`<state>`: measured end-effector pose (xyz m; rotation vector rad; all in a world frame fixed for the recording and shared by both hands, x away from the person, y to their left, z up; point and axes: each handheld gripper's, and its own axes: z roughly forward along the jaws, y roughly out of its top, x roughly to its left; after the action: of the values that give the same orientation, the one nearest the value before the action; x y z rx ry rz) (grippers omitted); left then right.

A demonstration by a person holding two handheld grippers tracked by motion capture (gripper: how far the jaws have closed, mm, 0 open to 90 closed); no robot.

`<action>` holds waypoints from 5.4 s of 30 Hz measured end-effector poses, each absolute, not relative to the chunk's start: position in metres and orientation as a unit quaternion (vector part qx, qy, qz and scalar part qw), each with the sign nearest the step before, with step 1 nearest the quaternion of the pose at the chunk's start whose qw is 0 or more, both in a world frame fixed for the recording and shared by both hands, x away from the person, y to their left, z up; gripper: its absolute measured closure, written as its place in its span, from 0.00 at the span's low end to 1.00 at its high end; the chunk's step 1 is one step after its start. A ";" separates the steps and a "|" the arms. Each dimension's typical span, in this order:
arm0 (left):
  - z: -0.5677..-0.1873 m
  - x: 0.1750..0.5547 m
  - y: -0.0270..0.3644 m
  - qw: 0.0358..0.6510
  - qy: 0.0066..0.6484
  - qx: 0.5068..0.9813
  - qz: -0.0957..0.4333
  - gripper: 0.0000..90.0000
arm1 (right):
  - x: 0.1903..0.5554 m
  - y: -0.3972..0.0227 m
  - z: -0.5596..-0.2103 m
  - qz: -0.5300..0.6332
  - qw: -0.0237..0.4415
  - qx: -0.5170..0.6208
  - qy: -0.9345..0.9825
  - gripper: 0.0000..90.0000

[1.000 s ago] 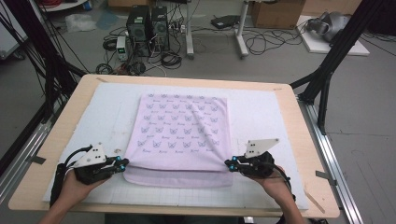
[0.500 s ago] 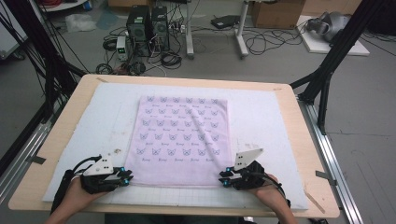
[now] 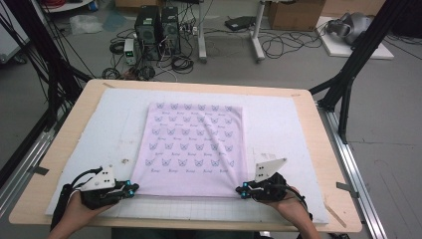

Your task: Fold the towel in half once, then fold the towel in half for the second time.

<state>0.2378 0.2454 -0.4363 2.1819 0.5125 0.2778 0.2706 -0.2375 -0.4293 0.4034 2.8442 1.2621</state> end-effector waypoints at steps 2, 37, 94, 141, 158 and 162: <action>-0.443 0.239 0.244 0.419 0.210 0.877 0.106 0.97 | 0.272 -0.235 -0.436 0.395 -0.005 0.131 0.909 0.98; -0.417 0.310 0.248 0.489 0.285 0.812 0.144 0.51 | 0.334 -0.236 -0.419 0.457 0.087 0.231 0.854 0.48; -0.392 0.411 0.241 0.456 0.305 0.821 0.158 0.52 | 0.426 -0.235 -0.397 0.415 0.110 0.261 0.865 0.39; -0.439 0.467 0.244 0.394 0.405 0.815 0.124 0.95 | 0.486 -0.237 -0.438 0.372 0.073 0.340 0.861 0.94; -0.398 0.391 0.266 0.472 0.329 0.808 0.129 0.95 | 0.408 -0.253 -0.374 0.427 0.050 0.273 0.861 0.94; -0.418 0.363 0.268 0.460 0.324 0.820 0.108 0.95 | 0.381 -0.254 -0.392 0.410 0.023 0.272 0.871 0.94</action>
<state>0.3628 0.2681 -0.4183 2.0185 0.7964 0.2652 0.3815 -0.2536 -0.3920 0.8409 2.6956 1.2684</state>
